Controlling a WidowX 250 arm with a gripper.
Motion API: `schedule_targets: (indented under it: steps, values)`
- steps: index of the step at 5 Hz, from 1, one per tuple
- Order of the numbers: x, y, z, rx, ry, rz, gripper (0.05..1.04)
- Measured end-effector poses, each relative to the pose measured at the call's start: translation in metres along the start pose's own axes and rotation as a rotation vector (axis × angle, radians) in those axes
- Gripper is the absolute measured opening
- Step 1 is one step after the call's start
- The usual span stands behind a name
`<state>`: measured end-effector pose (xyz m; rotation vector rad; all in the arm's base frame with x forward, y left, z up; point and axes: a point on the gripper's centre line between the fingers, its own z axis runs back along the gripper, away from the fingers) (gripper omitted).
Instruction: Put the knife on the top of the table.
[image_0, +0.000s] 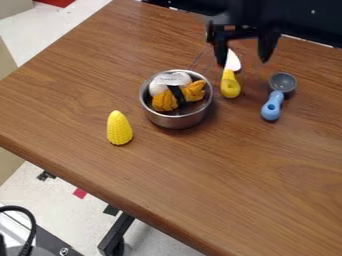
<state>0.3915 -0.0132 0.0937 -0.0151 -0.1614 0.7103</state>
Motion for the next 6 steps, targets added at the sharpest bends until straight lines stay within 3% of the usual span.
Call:
schedule_targets:
  steps: [2, 4, 5, 6]
  values:
    - [0.003, 0.006, 0.045, -0.088, 0.011, -0.008, 0.999]
    - [0.009, 0.026, 0.057, -0.048, 0.006, -0.078, 0.999]
    - [0.007, 0.046, 0.056, -0.019, -0.029, -0.163, 0.999]
    - [0.002, 0.077, 0.049, -0.022, -0.061, -0.261, 0.999]
